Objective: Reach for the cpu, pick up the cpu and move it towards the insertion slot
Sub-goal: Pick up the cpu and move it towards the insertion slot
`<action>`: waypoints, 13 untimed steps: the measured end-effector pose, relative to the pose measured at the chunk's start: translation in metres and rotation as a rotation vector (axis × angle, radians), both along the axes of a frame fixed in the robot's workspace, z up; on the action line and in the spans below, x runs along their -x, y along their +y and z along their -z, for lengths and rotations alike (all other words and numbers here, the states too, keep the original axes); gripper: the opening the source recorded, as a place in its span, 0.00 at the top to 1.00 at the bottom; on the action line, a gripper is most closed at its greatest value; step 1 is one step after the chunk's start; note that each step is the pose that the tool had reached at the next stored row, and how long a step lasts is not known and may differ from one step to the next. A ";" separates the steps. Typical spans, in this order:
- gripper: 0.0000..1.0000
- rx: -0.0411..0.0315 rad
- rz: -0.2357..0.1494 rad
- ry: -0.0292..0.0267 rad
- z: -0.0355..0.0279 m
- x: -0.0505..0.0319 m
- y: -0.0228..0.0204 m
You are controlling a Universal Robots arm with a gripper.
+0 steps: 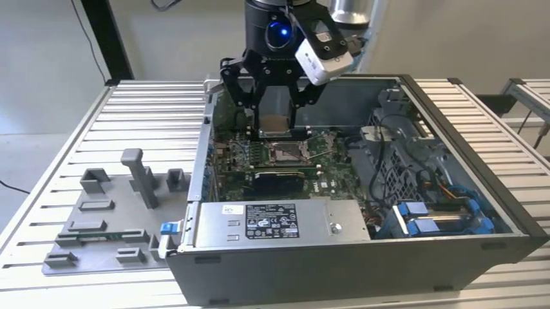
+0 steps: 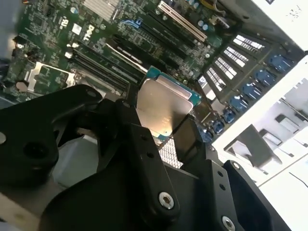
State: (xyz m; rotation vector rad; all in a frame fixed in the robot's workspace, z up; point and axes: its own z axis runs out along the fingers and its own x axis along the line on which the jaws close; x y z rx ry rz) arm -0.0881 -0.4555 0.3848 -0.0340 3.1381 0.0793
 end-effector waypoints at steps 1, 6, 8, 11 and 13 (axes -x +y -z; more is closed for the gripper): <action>1.00 0.0000 0.000 0.0000 0.0001 -0.0043 0.0000; 1.00 0.0003 0.000 -0.0001 0.0003 -0.0235 0.0000; 1.00 0.0005 0.000 -0.0002 0.0003 -0.0291 0.0001; 1.00 0.0013 0.000 -0.0001 0.0004 -0.0364 0.0002; 1.00 0.0015 0.000 -0.0001 0.0004 -0.0415 0.0003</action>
